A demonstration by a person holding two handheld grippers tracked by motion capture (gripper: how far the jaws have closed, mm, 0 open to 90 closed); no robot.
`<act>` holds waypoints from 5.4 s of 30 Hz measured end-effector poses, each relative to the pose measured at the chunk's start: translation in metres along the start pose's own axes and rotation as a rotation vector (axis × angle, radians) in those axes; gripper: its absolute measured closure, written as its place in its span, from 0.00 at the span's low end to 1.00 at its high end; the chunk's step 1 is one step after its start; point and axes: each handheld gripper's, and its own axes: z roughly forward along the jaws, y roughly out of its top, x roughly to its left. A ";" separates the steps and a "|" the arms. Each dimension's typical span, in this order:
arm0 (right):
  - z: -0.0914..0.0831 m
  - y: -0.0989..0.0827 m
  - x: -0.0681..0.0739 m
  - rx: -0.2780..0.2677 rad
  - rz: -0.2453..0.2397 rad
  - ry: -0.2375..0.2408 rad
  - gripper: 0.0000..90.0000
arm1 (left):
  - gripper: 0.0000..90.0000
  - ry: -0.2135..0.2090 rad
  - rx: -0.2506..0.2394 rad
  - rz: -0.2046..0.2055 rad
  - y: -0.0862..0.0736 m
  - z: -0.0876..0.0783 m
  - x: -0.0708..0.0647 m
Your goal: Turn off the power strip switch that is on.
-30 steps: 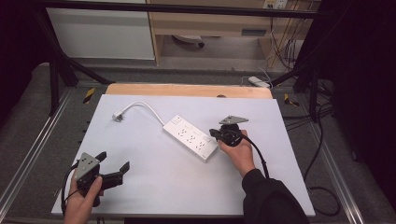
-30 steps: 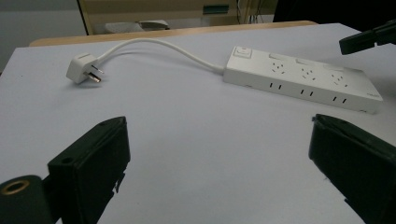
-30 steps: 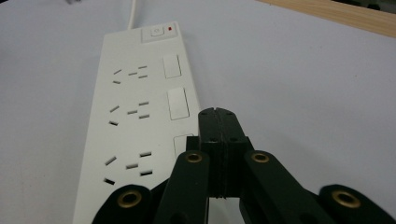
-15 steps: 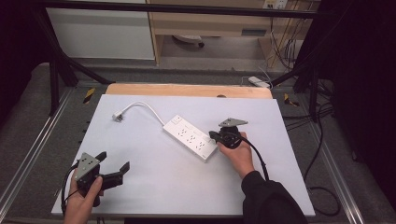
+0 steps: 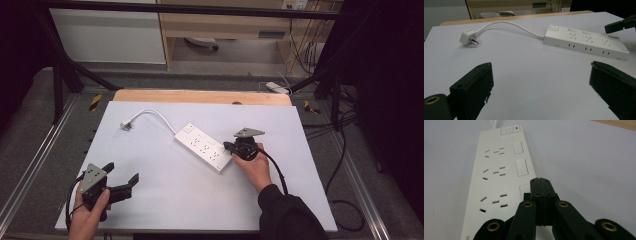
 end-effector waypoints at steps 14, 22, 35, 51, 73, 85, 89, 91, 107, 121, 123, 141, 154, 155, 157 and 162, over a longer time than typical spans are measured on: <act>0.001 -0.004 0.000 -0.005 0.009 -0.003 1.00 | 0.06 0.000 -0.003 0.002 0.000 0.000 -0.001; 0.000 -0.004 0.001 -0.005 0.007 -0.002 1.00 | 0.06 0.000 -0.004 0.002 0.000 0.000 -0.001; -0.003 -0.003 0.001 -0.009 0.002 -0.003 1.00 | 0.06 0.001 -0.005 0.003 0.000 0.000 -0.001; -0.001 -0.003 0.005 -0.010 -0.002 0.010 1.00 | 0.06 -0.002 -0.001 0.004 0.000 0.000 -0.001; 0.000 -0.005 0.009 -0.005 -0.016 0.016 1.00 | 0.06 -0.003 0.001 0.006 0.000 0.001 -0.001; 0.001 -0.006 0.009 -0.009 -0.019 0.013 1.00 | 0.06 -0.002 0.003 0.006 0.000 0.001 -0.001; 0.001 -0.006 0.009 -0.011 -0.021 0.011 1.00 | 0.06 -0.002 0.003 0.006 0.000 0.001 -0.001; 0.001 -0.006 0.009 -0.011 -0.021 0.012 1.00 | 0.06 -0.002 0.003 0.006 0.000 0.001 -0.001; 0.000 -0.008 0.009 -0.022 -0.020 0.015 1.00 | 0.06 -0.003 0.005 0.008 0.000 0.001 -0.001; 0.000 -0.009 0.009 -0.032 -0.024 0.015 1.00 | 0.06 -0.002 0.007 0.014 0.000 0.001 -0.001; 0.001 -0.009 0.009 -0.036 -0.020 0.017 1.00 | 0.06 0.001 0.005 0.014 0.000 0.001 -0.001; -0.002 -0.014 0.005 -0.030 -0.016 0.018 1.00 | 0.06 0.000 0.008 0.017 0.000 0.001 -0.001; -0.003 -0.009 0.009 -0.031 -0.022 0.017 1.00 | 0.06 -0.004 0.005 0.009 0.000 0.001 -0.001; -0.004 -0.008 0.009 -0.030 -0.022 0.018 1.00 | 0.06 -0.004 0.006 0.009 0.000 0.001 -0.001; -0.004 -0.007 0.009 -0.031 -0.024 0.017 1.00 | 0.06 -0.003 0.005 0.006 -0.001 0.001 -0.001; -0.006 -0.004 0.009 -0.033 -0.023 0.020 1.00 | 0.06 -0.002 0.005 0.003 -0.001 0.001 -0.001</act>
